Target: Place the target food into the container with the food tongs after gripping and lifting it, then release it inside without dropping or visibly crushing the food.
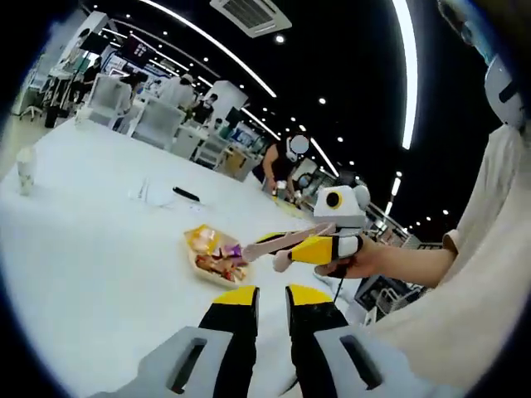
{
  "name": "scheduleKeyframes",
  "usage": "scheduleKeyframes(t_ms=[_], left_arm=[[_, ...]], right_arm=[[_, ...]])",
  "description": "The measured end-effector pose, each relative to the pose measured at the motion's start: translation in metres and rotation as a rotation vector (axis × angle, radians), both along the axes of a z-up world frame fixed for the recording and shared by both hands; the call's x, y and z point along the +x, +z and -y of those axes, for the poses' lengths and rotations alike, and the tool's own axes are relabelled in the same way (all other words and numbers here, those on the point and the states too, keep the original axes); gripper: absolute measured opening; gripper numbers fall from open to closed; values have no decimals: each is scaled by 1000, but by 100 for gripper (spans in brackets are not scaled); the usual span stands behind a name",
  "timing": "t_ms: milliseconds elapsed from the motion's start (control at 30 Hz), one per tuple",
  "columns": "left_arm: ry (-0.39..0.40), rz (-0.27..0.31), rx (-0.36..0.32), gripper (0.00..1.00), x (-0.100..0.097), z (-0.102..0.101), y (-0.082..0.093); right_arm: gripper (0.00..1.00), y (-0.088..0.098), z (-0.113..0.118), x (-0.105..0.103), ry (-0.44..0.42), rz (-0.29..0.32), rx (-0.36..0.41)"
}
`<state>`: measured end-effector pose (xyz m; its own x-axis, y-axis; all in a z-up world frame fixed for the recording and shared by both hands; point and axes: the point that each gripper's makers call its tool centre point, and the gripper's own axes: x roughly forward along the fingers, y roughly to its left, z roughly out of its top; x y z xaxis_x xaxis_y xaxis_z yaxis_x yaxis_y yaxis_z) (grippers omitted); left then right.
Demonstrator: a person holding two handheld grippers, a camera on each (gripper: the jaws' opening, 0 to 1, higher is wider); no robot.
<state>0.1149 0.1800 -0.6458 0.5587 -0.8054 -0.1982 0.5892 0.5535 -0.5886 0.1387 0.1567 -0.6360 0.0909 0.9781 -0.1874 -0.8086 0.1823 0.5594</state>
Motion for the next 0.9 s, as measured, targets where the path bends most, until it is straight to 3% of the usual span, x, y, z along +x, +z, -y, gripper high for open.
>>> scheduleKeyframes(t_ms=[400,567,767,900], left_arm=[[-34,17,-41,9,-5,7,10],[-54,21,-106,7,-12,9,23],[-55,34,-98,5,-18,5,27],[-43,54,-127,4,-22,2,32]], right_arm=[[29,3,-7,-17,68,-22,32],[29,7,-11,-27,105,-26,63],[30,11,-17,-33,117,-67,117],[30,15,-21,-37,142,-87,138]])
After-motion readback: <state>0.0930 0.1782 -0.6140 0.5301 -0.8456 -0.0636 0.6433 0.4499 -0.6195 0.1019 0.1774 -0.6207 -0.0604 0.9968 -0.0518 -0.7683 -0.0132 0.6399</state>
